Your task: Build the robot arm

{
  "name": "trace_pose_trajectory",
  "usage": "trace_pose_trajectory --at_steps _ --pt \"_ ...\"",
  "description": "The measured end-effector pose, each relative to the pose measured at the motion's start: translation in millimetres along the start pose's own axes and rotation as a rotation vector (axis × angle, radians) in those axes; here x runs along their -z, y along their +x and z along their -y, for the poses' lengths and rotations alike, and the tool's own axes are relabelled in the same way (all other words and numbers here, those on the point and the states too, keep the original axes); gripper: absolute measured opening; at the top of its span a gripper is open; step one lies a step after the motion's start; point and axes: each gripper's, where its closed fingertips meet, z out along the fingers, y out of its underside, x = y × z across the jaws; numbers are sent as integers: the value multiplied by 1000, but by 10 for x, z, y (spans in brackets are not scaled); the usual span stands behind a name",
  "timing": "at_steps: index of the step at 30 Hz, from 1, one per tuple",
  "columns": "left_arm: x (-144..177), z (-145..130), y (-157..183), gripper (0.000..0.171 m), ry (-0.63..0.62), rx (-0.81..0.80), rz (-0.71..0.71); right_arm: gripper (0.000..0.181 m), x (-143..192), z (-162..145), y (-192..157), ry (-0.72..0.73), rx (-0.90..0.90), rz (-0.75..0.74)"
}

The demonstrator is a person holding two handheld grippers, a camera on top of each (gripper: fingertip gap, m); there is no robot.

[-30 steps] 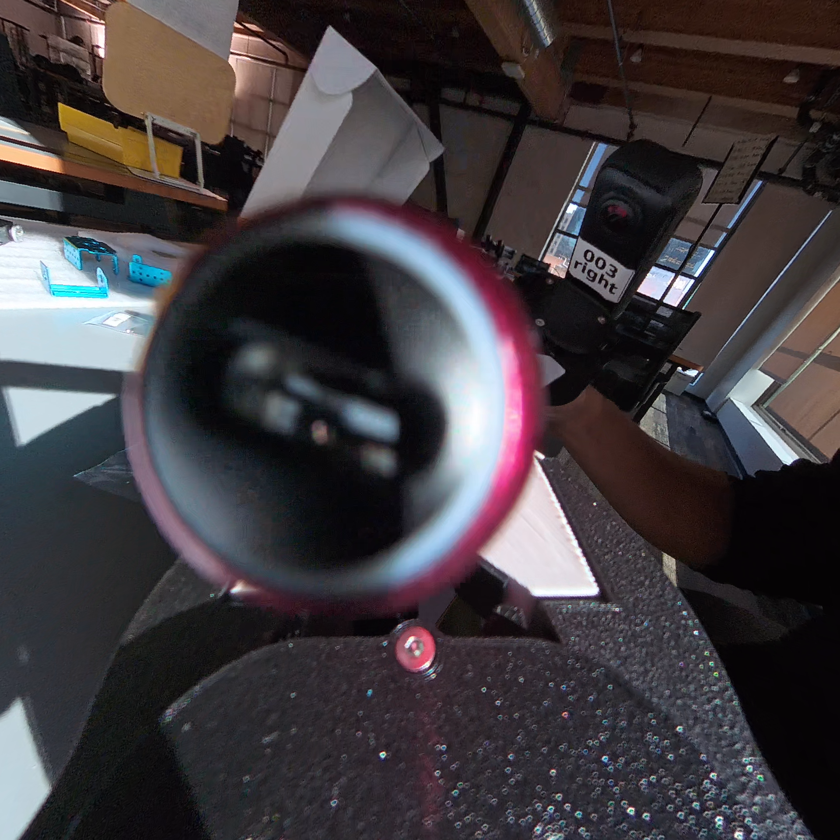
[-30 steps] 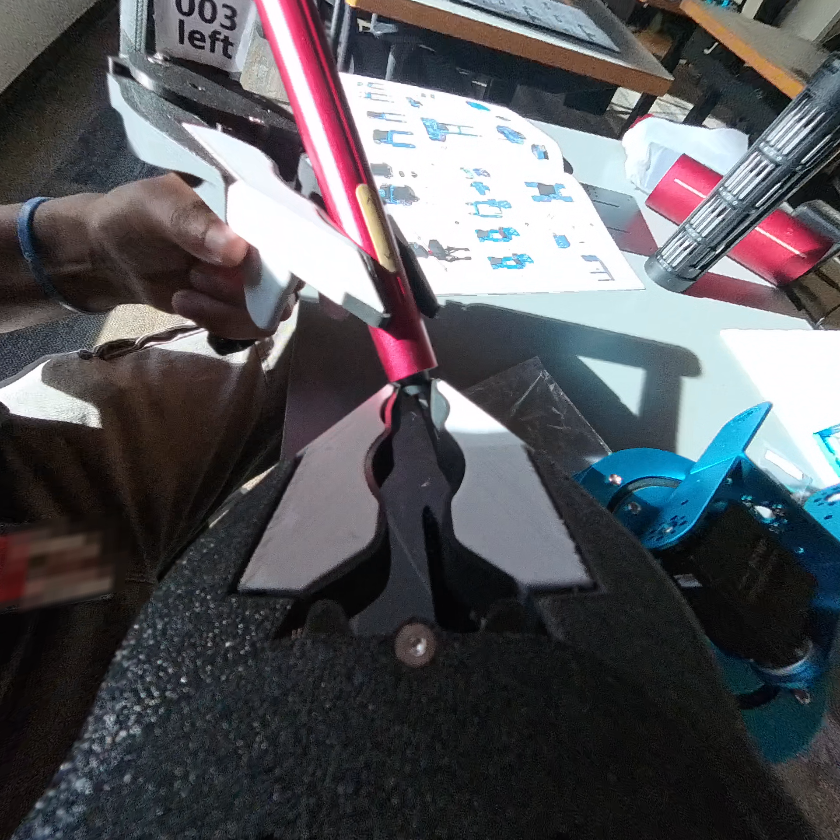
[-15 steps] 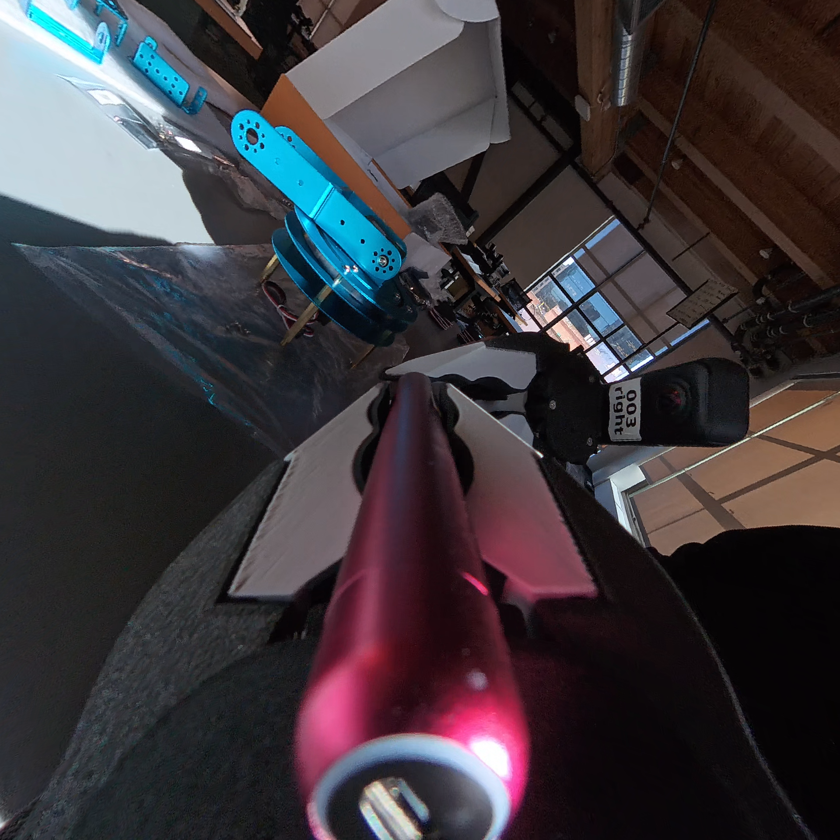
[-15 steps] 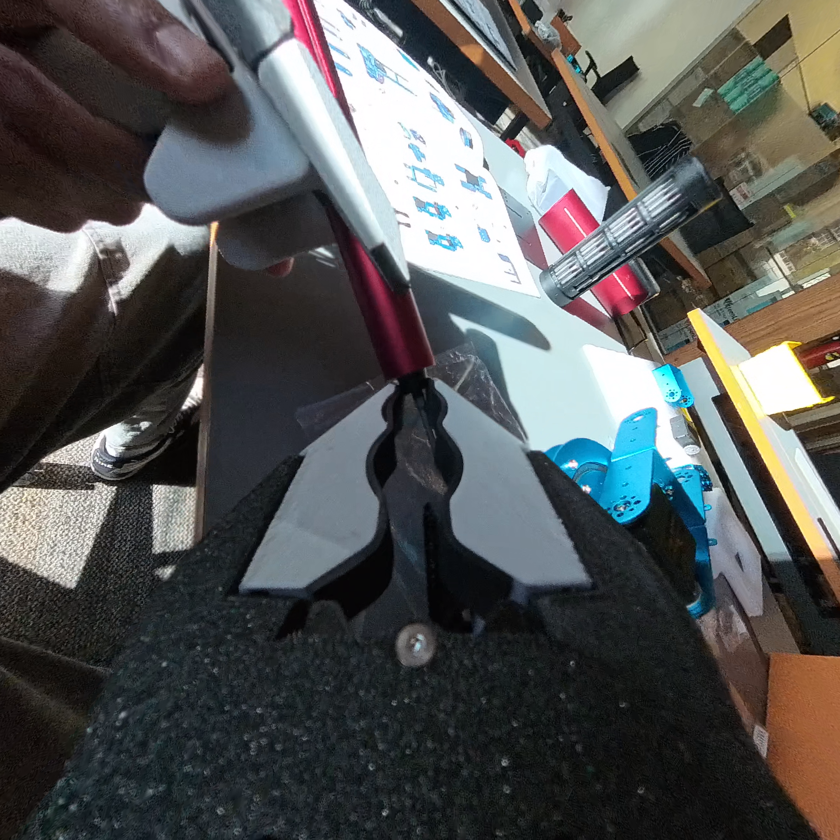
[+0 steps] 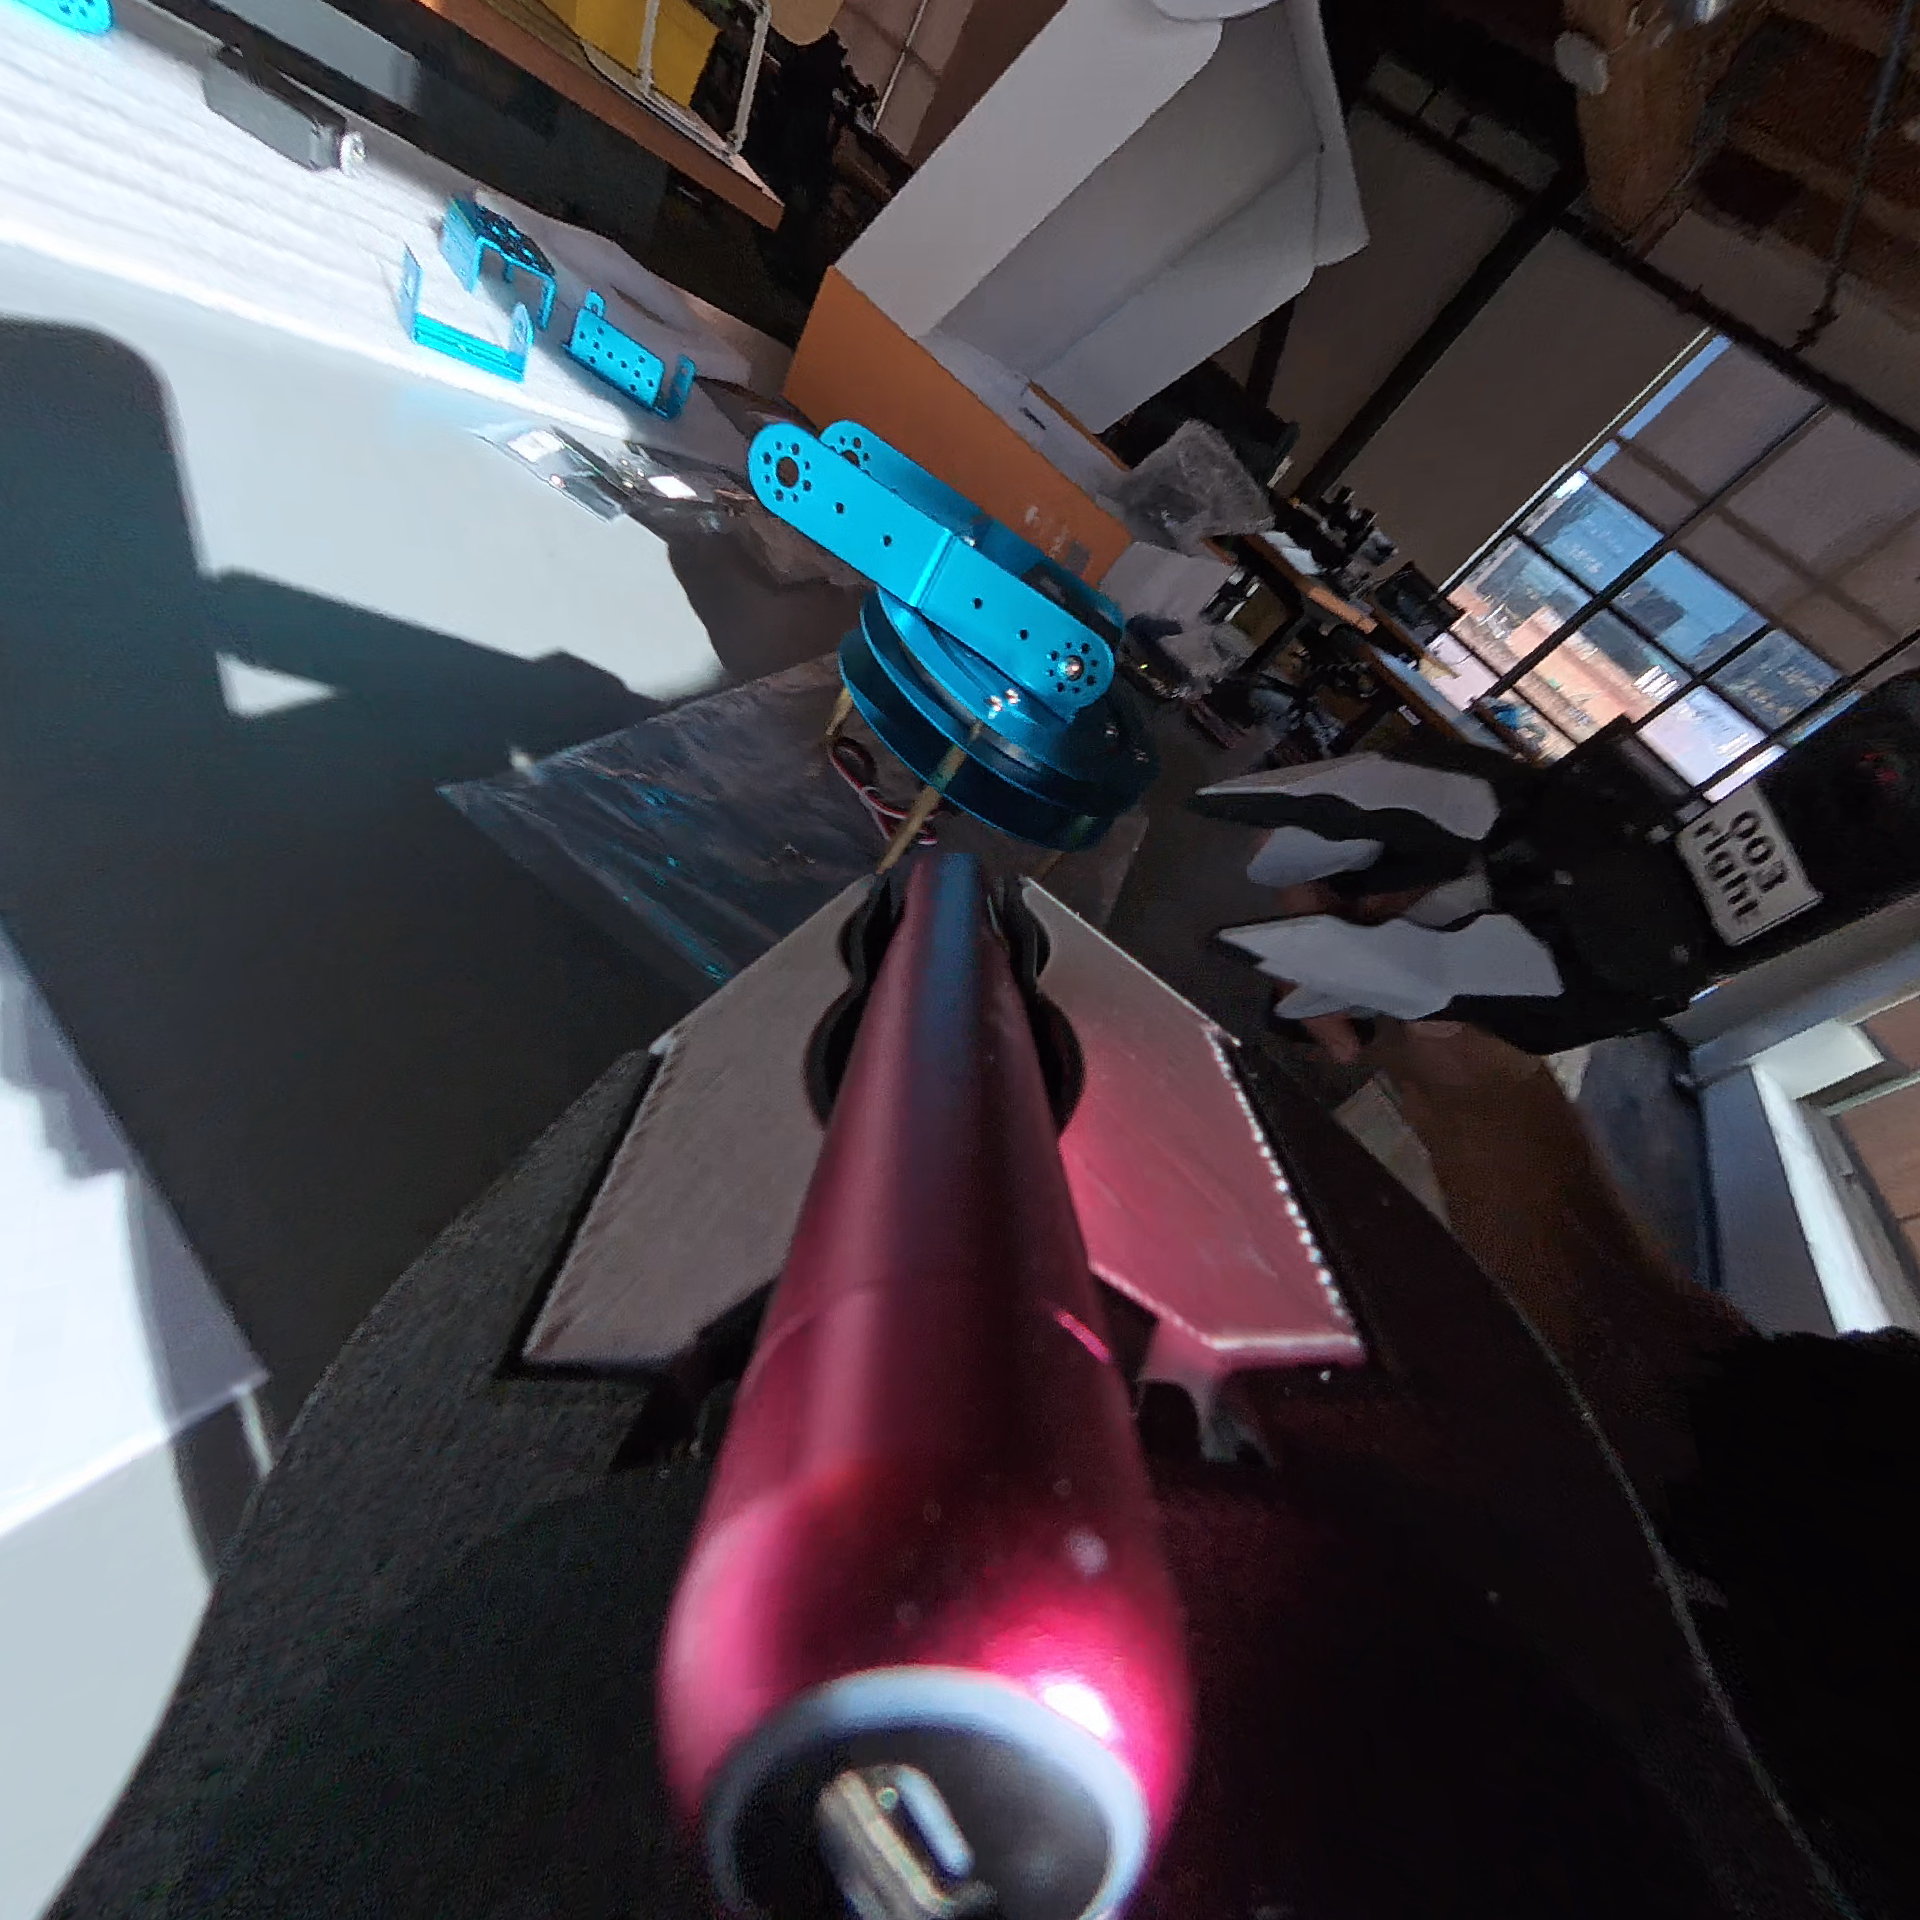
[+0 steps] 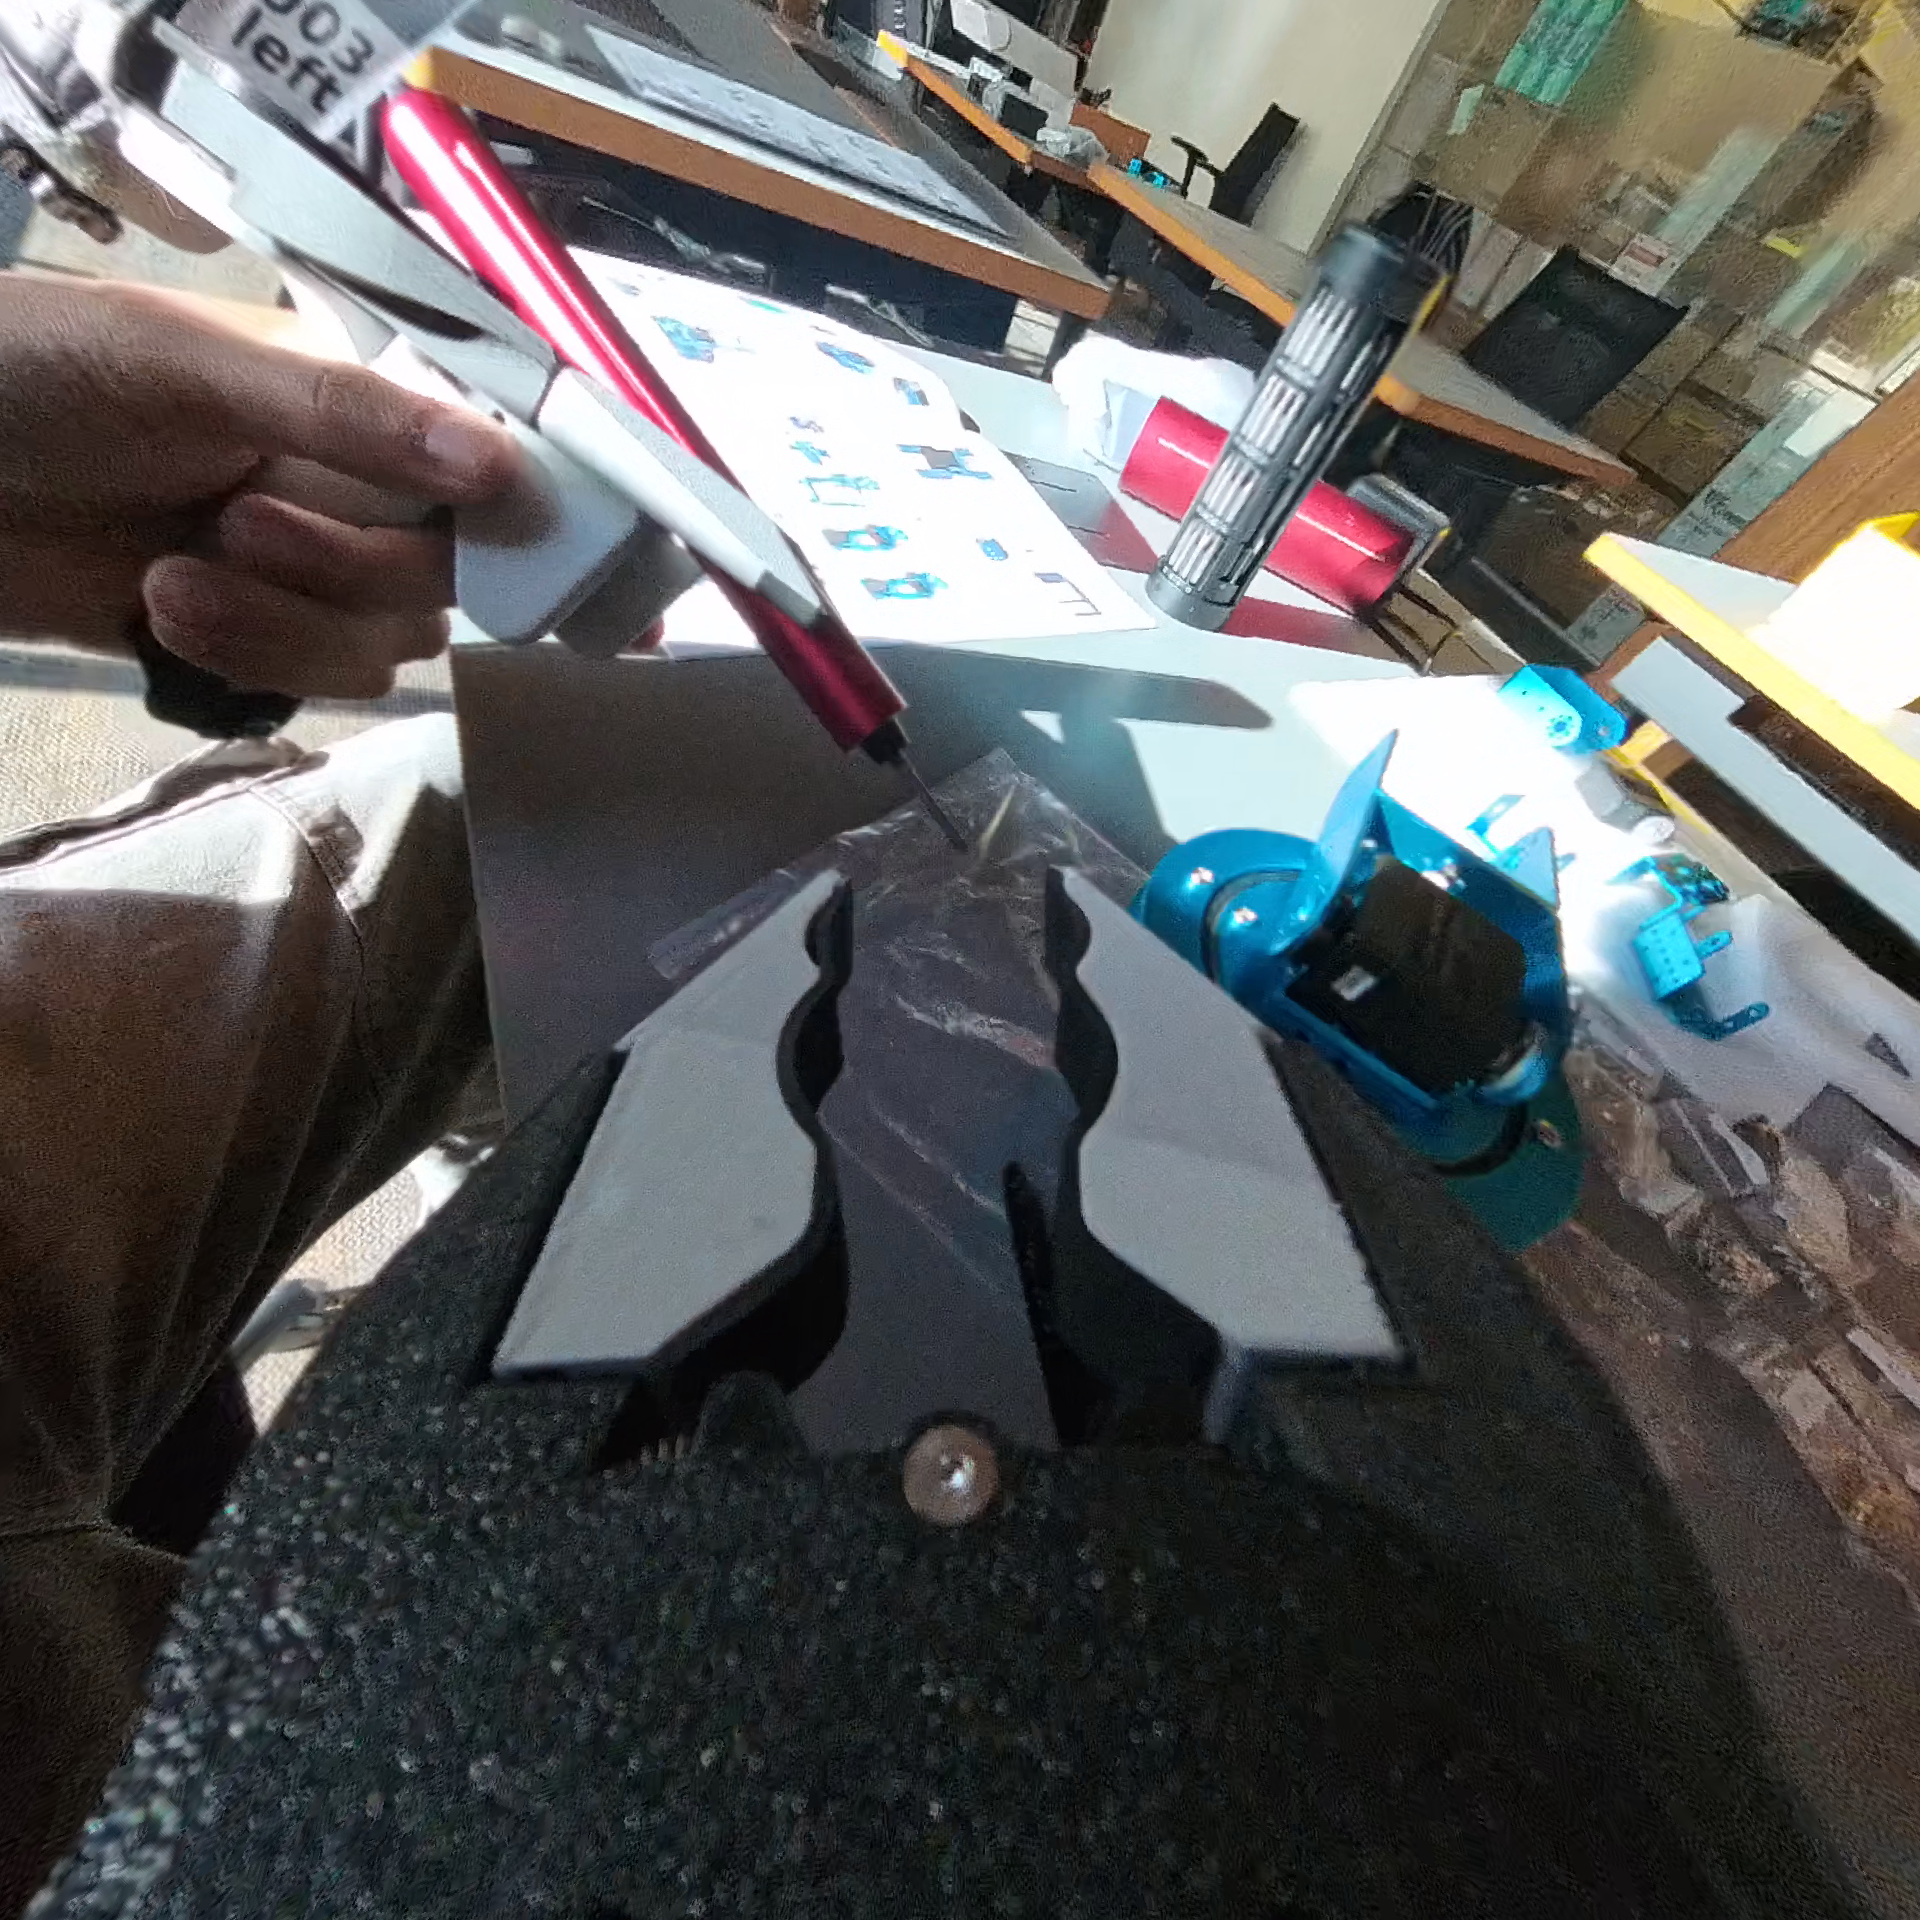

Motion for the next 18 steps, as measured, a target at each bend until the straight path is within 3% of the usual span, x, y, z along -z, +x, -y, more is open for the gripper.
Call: trace_pose_trajectory --at_steps 6,11,18 --pt "-299 106 -307 22 -168 -285 36 28 411 -248 574 113 -281 5" --pt "-379 82 -361 21 -274 -265 -96 29 645 -125 722 299 -436 89" --pt "-514 97 -563 21 -368 -230 -129 28 545 -231 690 224 -391 56"
